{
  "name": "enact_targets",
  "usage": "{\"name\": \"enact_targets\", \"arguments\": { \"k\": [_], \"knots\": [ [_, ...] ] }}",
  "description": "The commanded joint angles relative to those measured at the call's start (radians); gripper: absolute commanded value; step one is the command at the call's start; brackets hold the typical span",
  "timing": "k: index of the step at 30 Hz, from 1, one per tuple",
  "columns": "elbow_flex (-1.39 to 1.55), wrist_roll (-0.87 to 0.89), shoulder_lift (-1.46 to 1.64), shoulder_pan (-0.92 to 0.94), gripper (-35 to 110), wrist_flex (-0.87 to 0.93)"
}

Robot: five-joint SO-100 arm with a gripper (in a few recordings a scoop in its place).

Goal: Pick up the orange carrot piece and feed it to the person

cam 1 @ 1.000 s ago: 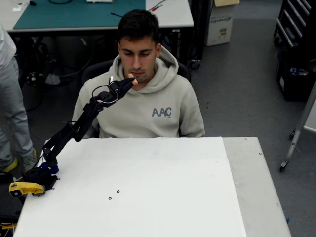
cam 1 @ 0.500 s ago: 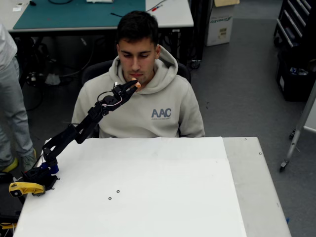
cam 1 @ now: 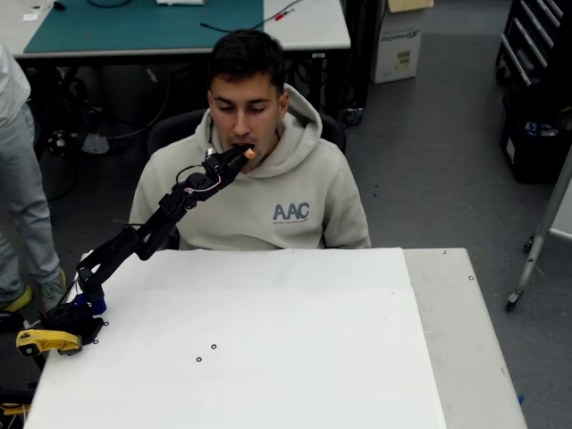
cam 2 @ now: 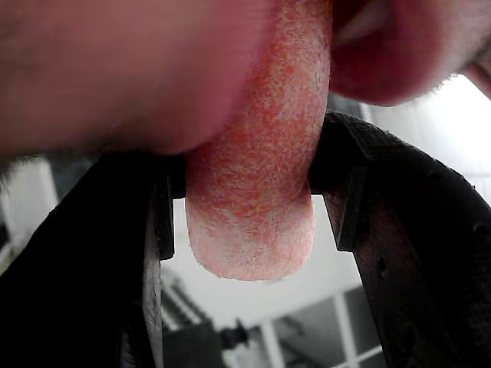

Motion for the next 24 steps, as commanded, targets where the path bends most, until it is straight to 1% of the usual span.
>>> {"name": "enact_targets", "arguments": {
  "k": [1, 14, 16, 24],
  "knots": [
    [-0.04, -0.02, 0.055, -0.006, -2, -0.031],
    [-0.043, -0.02, 0.066, -0.006, 0, -0.031],
    [-0.044, -0.02, 0.066, -0.006, 3, -0.031],
    [-0.058, -0.009, 0.069, -0.003, 22, -0.043]
  ]
}}
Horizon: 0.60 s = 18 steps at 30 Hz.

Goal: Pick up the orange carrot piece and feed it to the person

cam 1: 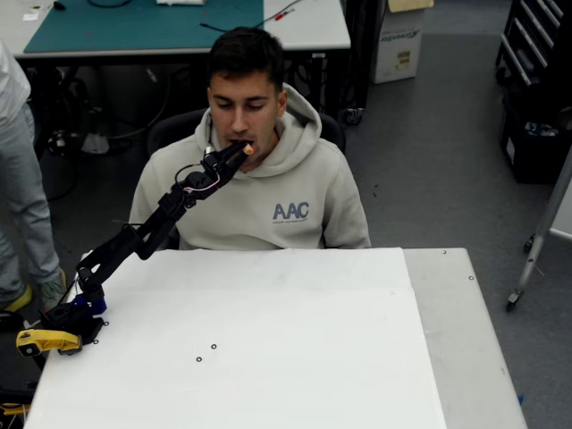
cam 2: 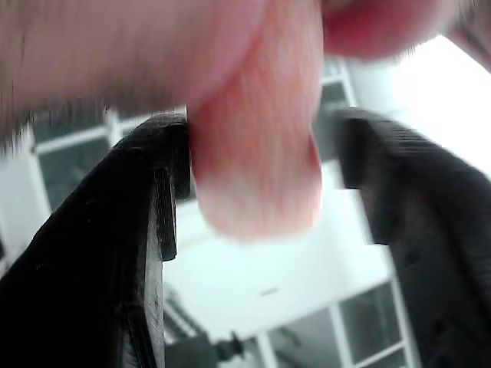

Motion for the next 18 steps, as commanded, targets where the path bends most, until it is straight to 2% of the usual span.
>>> {"name": "enact_targets", "arguments": {
  "k": [1, 9, 18],
  "knots": [
    [-0.06, -0.008, 0.069, 0.011, 23, -0.02],
    [-0.06, -0.017, 0.069, 0.021, 21, -0.02],
    [-0.044, -0.008, 0.06, 0.14, 21, -0.02]
  ]
}}
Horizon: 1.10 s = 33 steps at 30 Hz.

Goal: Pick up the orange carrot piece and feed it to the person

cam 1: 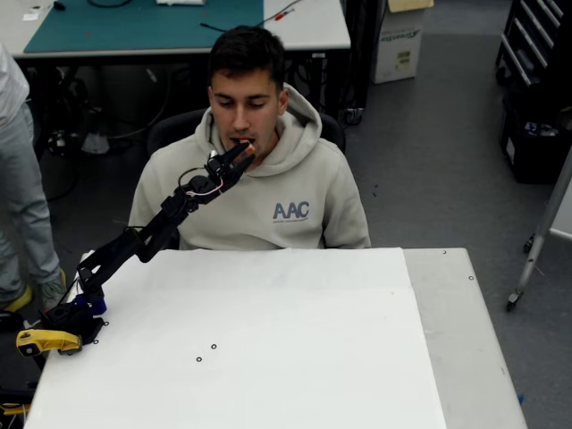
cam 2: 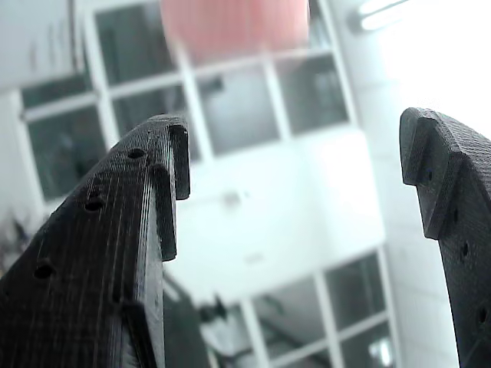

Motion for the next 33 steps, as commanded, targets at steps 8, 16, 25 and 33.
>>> {"name": "enact_targets", "arguments": {
  "k": [8, 16, 25, 33],
  "knots": [
    [-0.044, -0.018, 0.057, 0.057, 18, -0.018],
    [-0.044, -0.006, 0.057, 0.055, -5, -0.008],
    [-0.043, 0.028, 0.058, 0.044, -2, -0.006],
    [0.041, 0.307, 0.074, 0.057, -2, 0.048]
  ]
}}
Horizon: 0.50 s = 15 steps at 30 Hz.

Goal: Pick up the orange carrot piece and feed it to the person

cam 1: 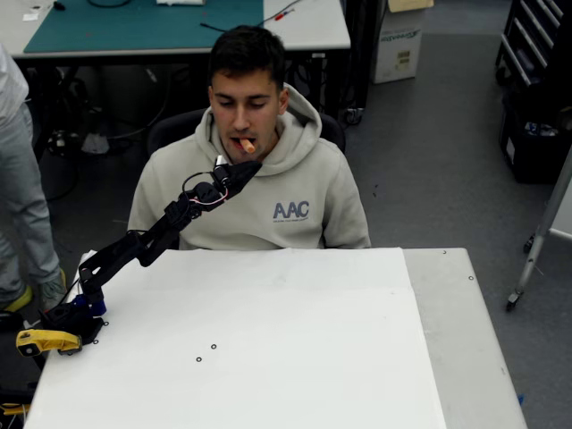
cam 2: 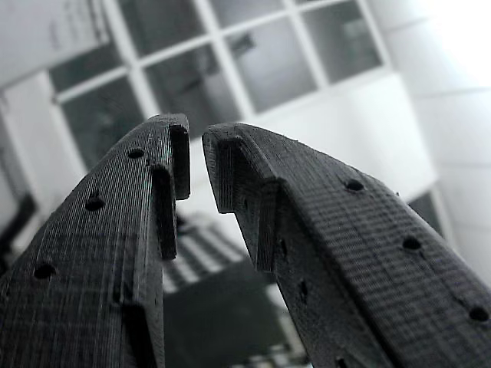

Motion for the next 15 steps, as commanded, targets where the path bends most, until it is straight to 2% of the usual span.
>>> {"name": "enact_targets", "arguments": {
  "k": [1, 8, 15],
  "knots": [
    [0.044, 0.101, 0.078, 0.028, -2, 0.072],
    [0.249, 0.249, 0.33, 0.028, -2, 0.367],
    [0.488, 0.523, 0.62, 0.012, -2, 0.658]
  ]
}}
